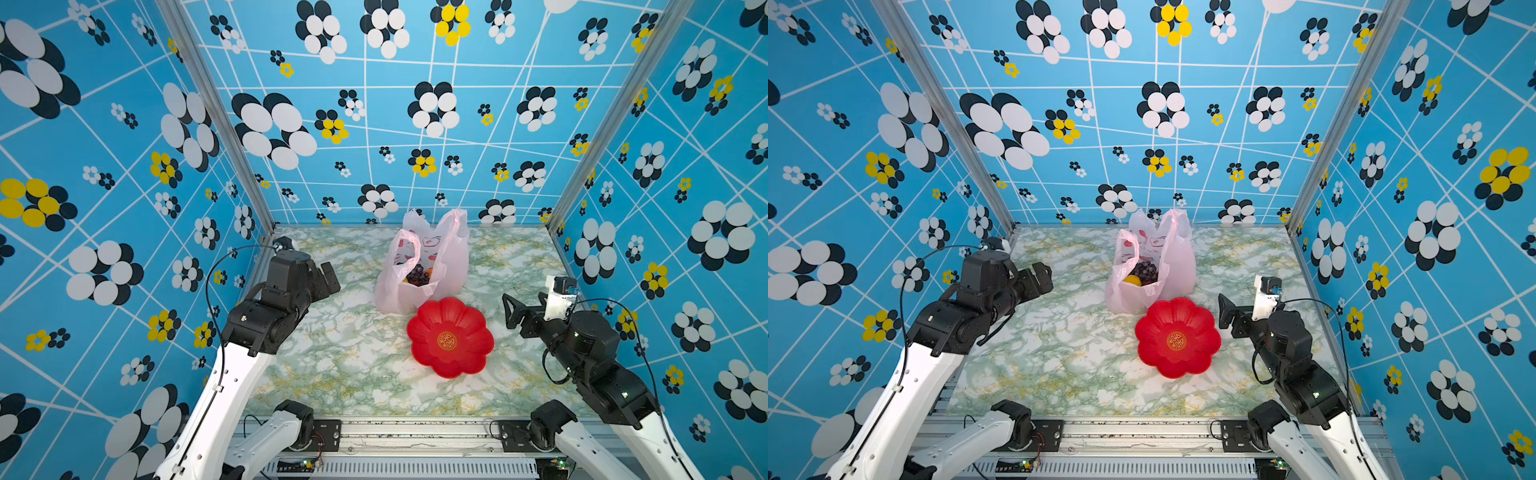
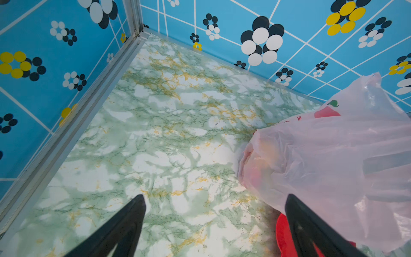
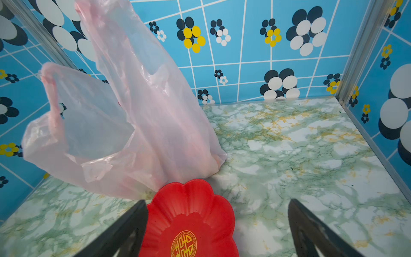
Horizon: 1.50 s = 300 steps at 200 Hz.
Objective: Place the fruits into the plastic bag
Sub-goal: Reset both arms
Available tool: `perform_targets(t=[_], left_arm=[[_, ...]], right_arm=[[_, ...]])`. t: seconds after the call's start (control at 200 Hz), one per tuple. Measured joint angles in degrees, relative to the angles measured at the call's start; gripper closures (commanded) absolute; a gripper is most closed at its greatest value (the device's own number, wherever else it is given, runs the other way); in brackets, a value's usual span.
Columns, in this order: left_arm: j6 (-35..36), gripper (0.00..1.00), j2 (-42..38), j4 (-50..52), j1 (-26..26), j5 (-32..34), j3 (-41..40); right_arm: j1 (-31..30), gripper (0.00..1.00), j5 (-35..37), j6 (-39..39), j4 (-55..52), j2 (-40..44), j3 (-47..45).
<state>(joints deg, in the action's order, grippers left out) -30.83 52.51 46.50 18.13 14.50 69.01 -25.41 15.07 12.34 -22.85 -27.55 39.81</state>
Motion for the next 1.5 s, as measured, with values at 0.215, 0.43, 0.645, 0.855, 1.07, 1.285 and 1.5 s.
perform_targets(t=[0.215, 0.43, 0.645, 0.855, 1.07, 1.285, 1.5], left_arm=[[3.3, 0.01, -11.8, -10.0, -0.7, 1.5, -18.0], [7.3, 0.01, -12.3, -15.3, -3.6, 2.2, -24.7], [11.5, 0.01, -11.2, -24.5, -5.1, 3.6, -30.7], [17.3, 0.01, -6.1, -38.8, -7.4, 4.2, -39.0], [21.1, 0.01, 7.2, -56.5, -10.3, 3.8, -45.4], [24.7, 0.01, 20.7, -72.3, -11.9, 1.0, -46.1], [28.4, 0.01, 27.6, -82.9, -14.1, -5.1, -46.0]], right_arm=[[0.6, 0.01, 7.4, -6.3, 9.6, 0.9, -14.0], [8.8, 0.01, 6.4, -7.4, 24.8, -11.8, -21.1], [19.4, 0.01, 0.7, -7.3, 43.5, -32.6, -21.8], [25.1, 0.01, -4.5, -7.2, 57.8, -47.8, -21.6], [27.4, 0.01, -9.9, -7.5, 67.6, -54.9, -20.0], [27.8, 0.01, -12.1, -7.5, 78.8, -61.2, -21.7], [27.9, 0.01, -12.7, -7.5, 82.8, -61.7, -22.5]])
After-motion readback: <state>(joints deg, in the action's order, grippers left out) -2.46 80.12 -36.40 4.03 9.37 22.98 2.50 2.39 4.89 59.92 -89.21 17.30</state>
